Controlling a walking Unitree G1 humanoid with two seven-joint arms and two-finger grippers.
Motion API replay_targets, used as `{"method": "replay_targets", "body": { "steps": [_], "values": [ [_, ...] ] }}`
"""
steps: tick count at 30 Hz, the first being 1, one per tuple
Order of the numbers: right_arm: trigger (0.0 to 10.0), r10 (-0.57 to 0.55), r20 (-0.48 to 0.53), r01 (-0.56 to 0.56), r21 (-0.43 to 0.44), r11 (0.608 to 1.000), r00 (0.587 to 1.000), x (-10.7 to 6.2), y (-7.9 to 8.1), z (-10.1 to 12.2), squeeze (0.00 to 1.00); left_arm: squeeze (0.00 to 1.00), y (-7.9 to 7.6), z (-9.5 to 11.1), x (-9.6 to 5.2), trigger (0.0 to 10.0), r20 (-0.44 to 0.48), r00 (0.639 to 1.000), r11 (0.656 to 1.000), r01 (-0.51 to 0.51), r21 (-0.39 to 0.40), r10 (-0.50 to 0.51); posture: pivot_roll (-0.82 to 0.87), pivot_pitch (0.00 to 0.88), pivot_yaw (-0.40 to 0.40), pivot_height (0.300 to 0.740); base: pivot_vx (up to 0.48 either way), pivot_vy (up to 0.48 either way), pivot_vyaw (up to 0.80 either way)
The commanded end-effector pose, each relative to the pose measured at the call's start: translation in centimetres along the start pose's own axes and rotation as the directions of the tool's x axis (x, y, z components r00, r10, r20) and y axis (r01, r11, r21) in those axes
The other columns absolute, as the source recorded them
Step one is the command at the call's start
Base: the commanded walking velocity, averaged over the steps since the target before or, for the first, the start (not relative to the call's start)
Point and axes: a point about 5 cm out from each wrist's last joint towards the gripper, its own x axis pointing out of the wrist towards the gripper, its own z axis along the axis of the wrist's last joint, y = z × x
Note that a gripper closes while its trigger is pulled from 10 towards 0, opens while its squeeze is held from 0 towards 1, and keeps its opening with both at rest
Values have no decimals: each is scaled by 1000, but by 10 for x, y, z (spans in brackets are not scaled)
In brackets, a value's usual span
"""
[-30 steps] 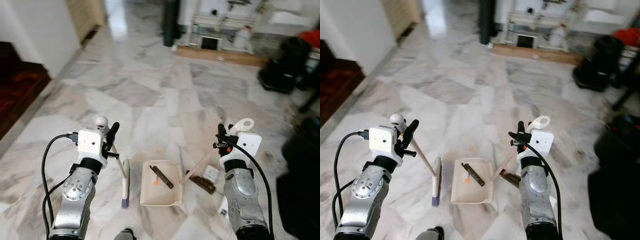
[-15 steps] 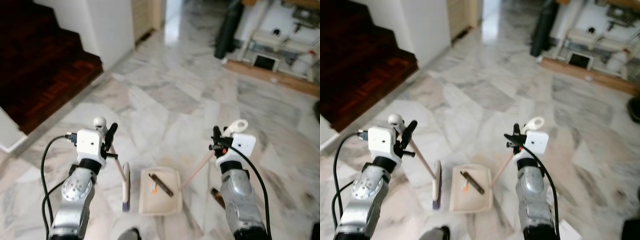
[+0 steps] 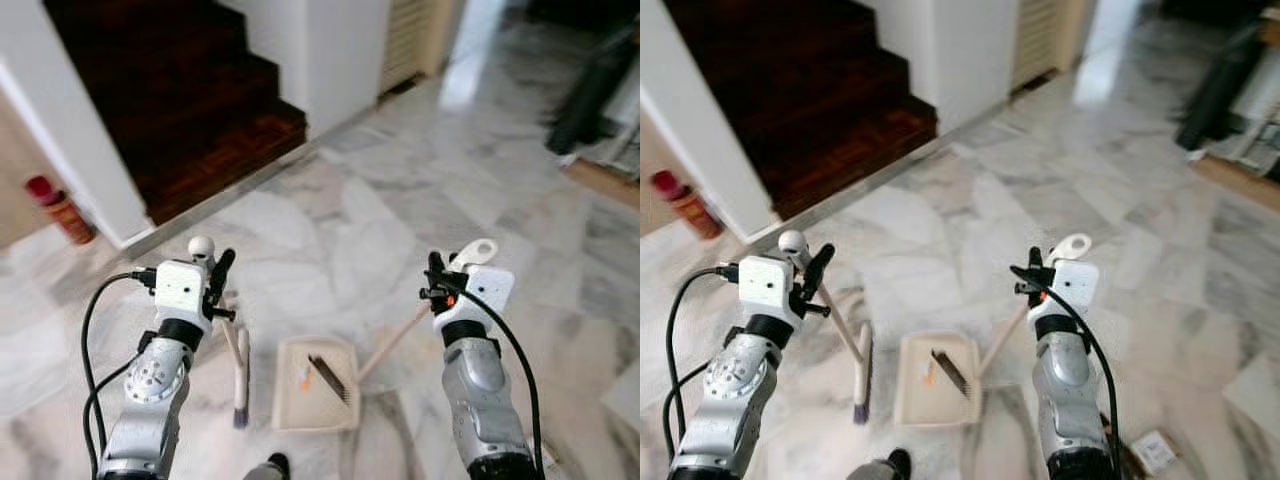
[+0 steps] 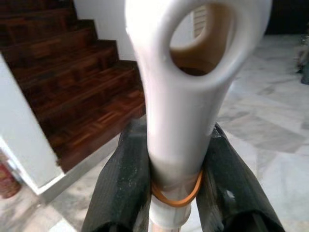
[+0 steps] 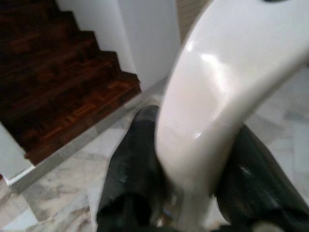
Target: Sweep floor
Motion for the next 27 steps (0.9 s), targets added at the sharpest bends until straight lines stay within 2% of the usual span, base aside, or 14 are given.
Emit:
{"method": "replay_targets", "body": {
  "steps": [1,12,19,24,27],
  "values": [
    [10000,2,47,-3,5,1000,999,6,1,13,0,0,0,7,2,10000,35,999,1000,0,-4,0,122,107,-36,740,0,0,0],
    [10000,-10,27,9,21,1000,1000,7,1,12,0,0,0,5,1,10000,20,1000,1000,-19,-23,20,124,118,-39,740,0,0,0],
    [10000,-5,25,5,6,1000,1000,7,2,12,0,0,0,5,1,10000,18,1000,1000,-19,-23,20,126,130,-39,740,0,252,0],
    [10000,3,26,-3,14,1000,1000,8,3,13,0,0,0,5,1,10000,16,1000,999,-21,-24,22,121,132,-37,740,0,253,589],
    [10000,-1,27,0,32,999,1000,8,3,14,0,0,0,5,1,10000,16,1000,1000,-21,-23,21,122,137,-37,740,0,251,0]
  ]
}}
